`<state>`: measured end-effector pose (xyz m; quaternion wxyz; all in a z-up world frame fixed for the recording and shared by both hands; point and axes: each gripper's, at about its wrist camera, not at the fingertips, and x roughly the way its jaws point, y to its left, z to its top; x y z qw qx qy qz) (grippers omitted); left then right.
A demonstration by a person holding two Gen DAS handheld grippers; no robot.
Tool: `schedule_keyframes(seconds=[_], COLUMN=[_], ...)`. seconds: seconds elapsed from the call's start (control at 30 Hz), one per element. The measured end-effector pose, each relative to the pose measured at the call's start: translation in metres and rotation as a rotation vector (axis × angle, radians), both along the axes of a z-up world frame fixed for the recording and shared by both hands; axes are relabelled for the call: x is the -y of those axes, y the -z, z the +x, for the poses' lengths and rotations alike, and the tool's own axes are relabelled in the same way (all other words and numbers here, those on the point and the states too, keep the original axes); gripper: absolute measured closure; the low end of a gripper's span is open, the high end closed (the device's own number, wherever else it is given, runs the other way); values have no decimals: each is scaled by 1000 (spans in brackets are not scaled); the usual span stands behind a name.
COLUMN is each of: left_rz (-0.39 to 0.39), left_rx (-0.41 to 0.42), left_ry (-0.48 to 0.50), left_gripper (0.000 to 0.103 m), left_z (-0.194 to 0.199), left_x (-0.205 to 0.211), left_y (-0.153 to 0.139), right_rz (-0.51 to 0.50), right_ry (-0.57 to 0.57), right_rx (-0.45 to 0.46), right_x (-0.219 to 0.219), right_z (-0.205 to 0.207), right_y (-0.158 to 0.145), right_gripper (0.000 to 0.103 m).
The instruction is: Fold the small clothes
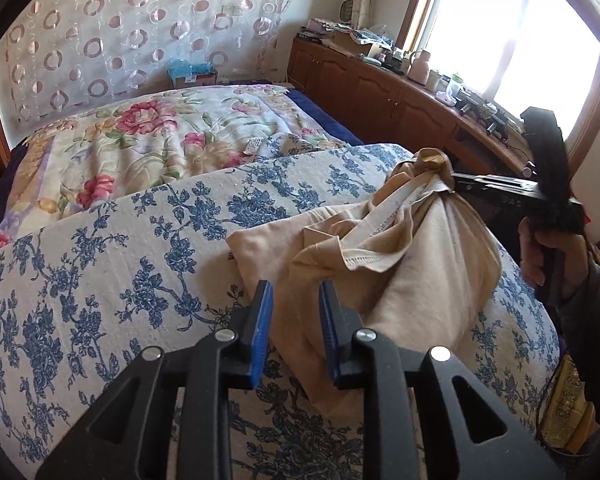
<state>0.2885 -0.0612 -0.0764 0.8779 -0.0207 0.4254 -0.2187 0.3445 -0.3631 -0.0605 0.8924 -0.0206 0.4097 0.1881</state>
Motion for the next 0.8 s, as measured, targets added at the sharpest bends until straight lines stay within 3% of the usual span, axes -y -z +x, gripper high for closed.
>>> schedule_keyframes(seconds=[0.23,0.43,0.47,0.53,0.63,0.73,0.8], left_rz=[21,2,-15,-19,-26,-84,-77], left_rx=[-38,-28,-17,0,85,168,193], left_ry=[36,71,96,117,83,-6,-70], left_gripper=[82,83,97,103,103,103,103], left_z=[26,43,43,41,33,32,40], left_x=[9,15,17,20,17,-3,-18], left_y=[12,13,12,8,-11,-40,-51], right_rz=[-16,-26,-25,-31,-33,-29,-23], right_ry=[-44,-44,-49,-57,-69,-73,-73], right_rx=[37,24,22,26,34,46,55], right_x=[1,3,3,2,1,-1,-2], right_z=[-15,-18,-18,-19,-21,-25,-28], right_y=[-7,0,1,1,-1,-4,-6], right_gripper=[87,85,85,85,85,85,85])
